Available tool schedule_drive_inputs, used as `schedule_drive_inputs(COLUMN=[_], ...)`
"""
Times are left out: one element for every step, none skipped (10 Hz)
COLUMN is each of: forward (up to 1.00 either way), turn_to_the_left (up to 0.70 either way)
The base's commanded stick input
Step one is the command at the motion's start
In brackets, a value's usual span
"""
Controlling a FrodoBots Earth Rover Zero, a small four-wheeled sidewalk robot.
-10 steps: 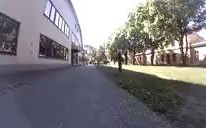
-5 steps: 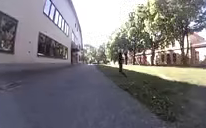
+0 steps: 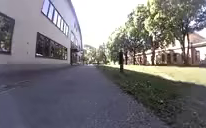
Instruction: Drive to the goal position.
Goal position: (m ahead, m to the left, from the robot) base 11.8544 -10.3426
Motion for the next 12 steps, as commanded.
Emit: schedule_drive_inputs(forward=[0.45,0.45,0.45,0.45,0.45,0.45,0.45,0.45,0.45,0.45,0.45,0.45], turn_to_the_left=[0.00,0.00,0.00,0.00,0.00,0.00,0.00,0.00,0.00,0.00,0.00,0.00])
